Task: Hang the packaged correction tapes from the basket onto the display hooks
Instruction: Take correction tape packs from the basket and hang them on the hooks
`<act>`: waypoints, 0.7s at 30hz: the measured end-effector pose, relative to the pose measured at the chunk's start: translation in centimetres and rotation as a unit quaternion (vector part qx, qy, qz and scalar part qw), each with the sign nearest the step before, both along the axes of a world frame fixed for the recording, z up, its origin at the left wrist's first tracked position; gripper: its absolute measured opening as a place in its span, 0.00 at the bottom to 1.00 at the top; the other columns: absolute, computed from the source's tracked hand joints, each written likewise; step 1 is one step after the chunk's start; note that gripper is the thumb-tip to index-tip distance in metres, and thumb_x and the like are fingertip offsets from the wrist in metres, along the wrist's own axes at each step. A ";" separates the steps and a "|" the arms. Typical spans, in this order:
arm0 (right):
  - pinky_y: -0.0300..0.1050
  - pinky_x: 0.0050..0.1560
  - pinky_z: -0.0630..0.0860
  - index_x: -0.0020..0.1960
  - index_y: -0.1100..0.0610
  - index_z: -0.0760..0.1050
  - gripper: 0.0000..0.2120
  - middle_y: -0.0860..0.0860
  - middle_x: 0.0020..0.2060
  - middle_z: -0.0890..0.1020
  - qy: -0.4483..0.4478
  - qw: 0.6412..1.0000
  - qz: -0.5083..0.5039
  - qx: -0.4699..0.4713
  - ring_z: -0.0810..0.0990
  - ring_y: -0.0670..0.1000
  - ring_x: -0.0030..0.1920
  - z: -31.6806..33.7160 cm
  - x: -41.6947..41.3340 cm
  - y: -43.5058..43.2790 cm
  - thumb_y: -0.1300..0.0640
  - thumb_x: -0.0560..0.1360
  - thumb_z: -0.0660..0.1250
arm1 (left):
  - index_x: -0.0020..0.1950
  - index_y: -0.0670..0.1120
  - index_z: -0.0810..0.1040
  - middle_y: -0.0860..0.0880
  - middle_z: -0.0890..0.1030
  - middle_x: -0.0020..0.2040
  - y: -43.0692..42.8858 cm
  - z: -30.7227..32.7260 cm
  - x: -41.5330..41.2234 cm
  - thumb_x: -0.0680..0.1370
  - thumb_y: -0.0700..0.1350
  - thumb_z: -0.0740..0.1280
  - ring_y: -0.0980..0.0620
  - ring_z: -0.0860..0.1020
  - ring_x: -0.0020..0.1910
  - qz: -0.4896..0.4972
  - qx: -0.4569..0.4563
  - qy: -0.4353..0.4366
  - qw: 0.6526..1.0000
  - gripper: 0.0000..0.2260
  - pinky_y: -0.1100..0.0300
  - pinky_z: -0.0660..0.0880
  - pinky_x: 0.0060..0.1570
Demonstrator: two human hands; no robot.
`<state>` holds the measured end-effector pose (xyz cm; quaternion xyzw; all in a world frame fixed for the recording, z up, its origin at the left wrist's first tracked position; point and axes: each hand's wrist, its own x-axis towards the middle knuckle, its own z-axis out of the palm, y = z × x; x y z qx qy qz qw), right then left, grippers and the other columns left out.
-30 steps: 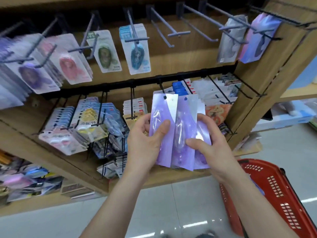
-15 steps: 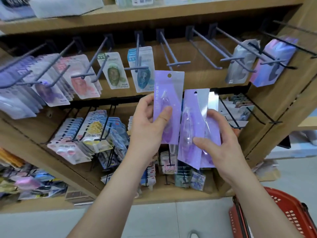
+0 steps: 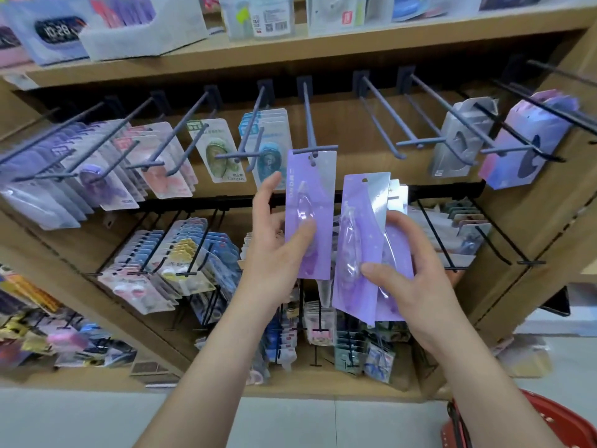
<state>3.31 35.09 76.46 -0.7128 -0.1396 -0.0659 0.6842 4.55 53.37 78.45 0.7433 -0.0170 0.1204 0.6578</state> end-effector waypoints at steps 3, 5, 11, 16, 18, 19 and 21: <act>0.39 0.55 0.77 0.54 0.27 0.72 0.26 0.36 0.58 0.79 0.004 1.000 0.004 0.009 0.79 0.42 0.60 -0.4 0.5 0.0 0.55 0.66 0.73 | 0.67 0.70 0.68 0.44 0.83 0.54 0.4 -0.9 -1.6 0.78 0.39 0.70 0.47 0.83 0.53 -0.040 -0.003 0.008 0.999 0.29 0.49 0.80 0.55; 0.37 0.55 0.76 0.55 0.28 0.72 0.26 0.37 0.59 0.79 0.005 1.000 0.009 0.007 0.78 0.43 0.61 -0.7 0.6 0.1 0.54 0.66 0.73 | 0.63 0.70 0.72 0.46 0.84 0.52 0.4 -1.4 -1.6 0.77 0.39 0.71 0.48 0.83 0.52 0.006 -0.007 0.004 1.000 0.26 0.48 0.80 0.55; 0.52 0.65 0.74 0.56 0.27 0.72 0.26 0.35 0.61 0.77 0.019 1.000 0.015 0.002 0.75 0.43 0.64 -1.1 0.9 0.2 0.54 0.67 0.73 | 0.58 0.77 0.72 0.48 0.84 0.58 -0.2 -1.3 2.0 0.72 0.57 0.72 0.48 0.82 0.56 0.105 0.054 -0.008 0.993 0.20 0.43 0.79 0.56; 0.59 0.68 0.71 0.56 0.29 0.72 0.26 0.36 0.62 0.77 0.037 0.999 0.020 0.022 0.74 0.45 0.66 -1.2 1.3 0.2 0.51 0.65 0.74 | 0.61 0.74 0.71 0.45 0.85 0.51 -0.1 -1.5 6.1 0.69 0.62 0.69 0.45 0.83 0.51 0.119 0.076 0.031 0.989 0.21 0.43 0.79 0.55; 0.63 0.68 0.71 0.61 0.32 0.72 0.28 0.41 0.65 0.76 0.050 0.998 0.030 0.039 0.74 0.50 0.68 -1.3 1.4 0.1 0.47 0.63 0.74 | 0.67 0.70 0.68 0.45 0.84 0.50 -0.4 -1.0 5.8 0.75 0.58 0.67 0.46 0.82 0.50 0.110 0.106 0.049 0.987 0.21 0.48 0.79 0.54; 0.63 0.67 0.72 0.62 0.34 0.72 0.29 0.42 0.66 0.76 0.056 0.997 0.035 0.047 0.74 0.51 0.68 -1.5 1.5 0.0 0.46 0.63 0.74 | 0.71 0.67 0.67 0.48 0.83 0.50 -0.6 -0.8 5.2 0.79 0.56 0.65 0.50 0.81 0.49 0.105 0.130 0.053 0.984 0.21 0.52 0.78 0.51; 0.57 0.62 0.76 0.61 0.33 0.73 0.29 0.42 0.63 0.78 0.065 0.995 0.045 0.064 0.77 0.50 0.65 -1.6 1.6 0.0 0.47 0.62 0.75 | 0.71 0.60 0.68 0.54 0.80 0.49 -1.0 -0.9 3.1 0.81 0.53 0.63 0.57 0.79 0.46 0.105 0.141 0.050 0.983 0.18 0.56 0.76 0.48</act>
